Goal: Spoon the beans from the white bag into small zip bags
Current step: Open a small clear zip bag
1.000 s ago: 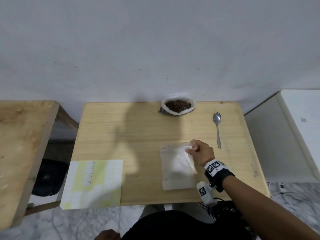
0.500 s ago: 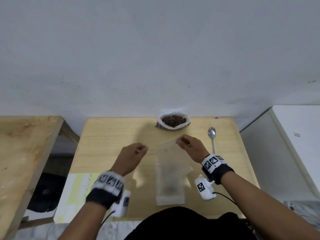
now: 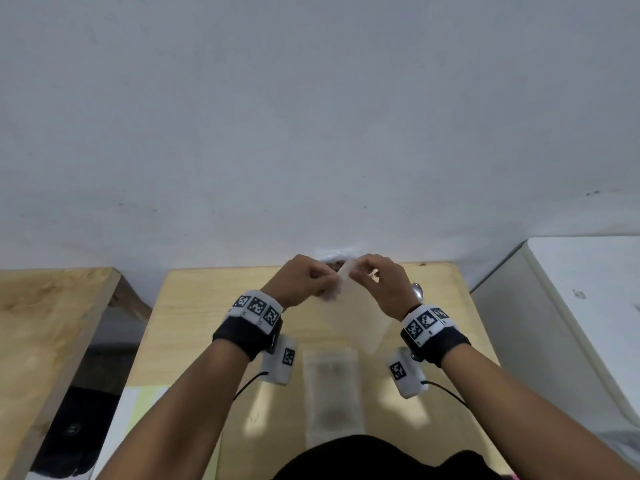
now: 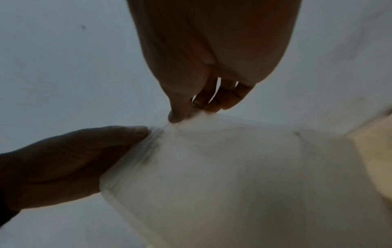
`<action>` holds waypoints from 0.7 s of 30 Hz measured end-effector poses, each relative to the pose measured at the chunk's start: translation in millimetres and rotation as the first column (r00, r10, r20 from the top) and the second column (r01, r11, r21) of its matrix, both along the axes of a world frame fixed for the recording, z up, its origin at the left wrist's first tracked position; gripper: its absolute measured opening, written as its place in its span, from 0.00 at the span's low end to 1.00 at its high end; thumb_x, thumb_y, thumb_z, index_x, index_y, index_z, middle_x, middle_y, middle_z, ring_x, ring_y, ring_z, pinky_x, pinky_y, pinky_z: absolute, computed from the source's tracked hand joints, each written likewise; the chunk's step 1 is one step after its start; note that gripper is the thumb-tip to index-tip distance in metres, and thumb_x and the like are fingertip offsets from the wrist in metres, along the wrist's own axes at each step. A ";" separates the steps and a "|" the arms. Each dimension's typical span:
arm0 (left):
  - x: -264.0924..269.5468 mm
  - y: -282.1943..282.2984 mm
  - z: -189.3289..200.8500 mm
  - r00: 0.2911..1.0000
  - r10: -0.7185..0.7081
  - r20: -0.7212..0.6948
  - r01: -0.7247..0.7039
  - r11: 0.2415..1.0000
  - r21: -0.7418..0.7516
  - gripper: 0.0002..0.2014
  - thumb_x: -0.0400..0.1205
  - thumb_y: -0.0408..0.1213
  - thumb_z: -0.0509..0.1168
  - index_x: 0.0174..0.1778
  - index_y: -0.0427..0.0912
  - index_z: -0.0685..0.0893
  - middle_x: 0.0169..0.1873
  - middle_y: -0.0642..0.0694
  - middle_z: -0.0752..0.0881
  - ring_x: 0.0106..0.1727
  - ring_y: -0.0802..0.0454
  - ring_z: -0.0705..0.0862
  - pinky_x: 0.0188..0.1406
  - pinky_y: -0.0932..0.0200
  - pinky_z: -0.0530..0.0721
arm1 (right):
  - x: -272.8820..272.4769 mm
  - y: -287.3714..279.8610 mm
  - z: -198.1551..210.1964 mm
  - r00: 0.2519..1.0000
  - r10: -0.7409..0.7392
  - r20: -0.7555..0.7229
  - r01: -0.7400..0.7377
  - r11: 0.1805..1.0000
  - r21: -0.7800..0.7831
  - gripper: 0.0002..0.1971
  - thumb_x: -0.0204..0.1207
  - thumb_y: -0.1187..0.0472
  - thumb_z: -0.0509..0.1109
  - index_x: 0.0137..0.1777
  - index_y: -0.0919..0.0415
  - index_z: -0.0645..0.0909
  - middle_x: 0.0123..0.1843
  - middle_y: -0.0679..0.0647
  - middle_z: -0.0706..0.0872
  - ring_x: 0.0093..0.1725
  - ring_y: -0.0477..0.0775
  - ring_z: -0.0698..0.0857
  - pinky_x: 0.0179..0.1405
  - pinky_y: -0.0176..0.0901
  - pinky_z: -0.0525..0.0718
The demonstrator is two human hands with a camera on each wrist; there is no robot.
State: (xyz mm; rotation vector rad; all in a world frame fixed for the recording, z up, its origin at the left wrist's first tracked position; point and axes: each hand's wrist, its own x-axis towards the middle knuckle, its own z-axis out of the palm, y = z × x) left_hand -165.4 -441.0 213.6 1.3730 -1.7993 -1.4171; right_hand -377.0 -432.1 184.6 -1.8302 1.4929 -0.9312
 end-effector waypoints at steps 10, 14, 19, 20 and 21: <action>-26.0 0.3 14.5 0.908 0.370 -0.197 -0.366 0.929 0.057 0.05 0.75 0.30 0.76 0.34 0.32 0.90 0.28 0.40 0.88 0.26 0.52 0.81 0.28 0.60 0.78 | 21.2 -7.1 33.0 0.945 -0.190 0.268 0.152 0.976 0.156 0.09 0.74 0.54 0.78 0.45 0.60 0.85 0.37 0.51 0.90 0.37 0.47 0.89 0.44 0.38 0.88; -29.6 1.2 18.7 0.879 0.404 -0.255 -0.409 0.912 0.034 0.06 0.75 0.25 0.76 0.34 0.37 0.91 0.27 0.46 0.88 0.25 0.58 0.83 0.25 0.65 0.79 | 24.3 -9.8 48.1 0.884 -0.218 0.415 0.107 0.956 0.273 0.09 0.72 0.57 0.79 0.44 0.64 0.88 0.36 0.59 0.91 0.40 0.58 0.92 0.50 0.52 0.91; -30.0 0.4 16.2 0.881 0.405 -0.243 -0.423 0.906 -0.025 0.03 0.73 0.28 0.78 0.37 0.39 0.93 0.32 0.43 0.92 0.33 0.50 0.89 0.35 0.56 0.88 | 25.6 -9.8 61.7 0.894 -0.220 0.391 0.109 0.952 0.286 0.03 0.72 0.66 0.75 0.41 0.64 0.90 0.34 0.61 0.91 0.38 0.58 0.92 0.45 0.47 0.92; -30.7 0.5 15.4 0.888 0.395 -0.236 -0.415 0.909 -0.037 0.02 0.73 0.28 0.78 0.38 0.38 0.93 0.33 0.43 0.92 0.35 0.48 0.91 0.39 0.53 0.90 | 25.6 -10.0 63.3 0.900 -0.225 0.374 0.121 0.952 0.282 0.03 0.72 0.67 0.75 0.40 0.64 0.90 0.32 0.58 0.90 0.36 0.56 0.92 0.43 0.44 0.91; -31.1 0.5 14.4 0.894 0.386 -0.227 -0.407 0.912 -0.049 0.02 0.74 0.28 0.78 0.39 0.38 0.93 0.33 0.43 0.92 0.37 0.47 0.91 0.42 0.50 0.91 | 26.1 -10.6 64.4 0.906 -0.230 0.356 0.133 0.952 0.275 0.04 0.72 0.67 0.74 0.38 0.64 0.89 0.29 0.55 0.89 0.36 0.55 0.92 0.42 0.44 0.91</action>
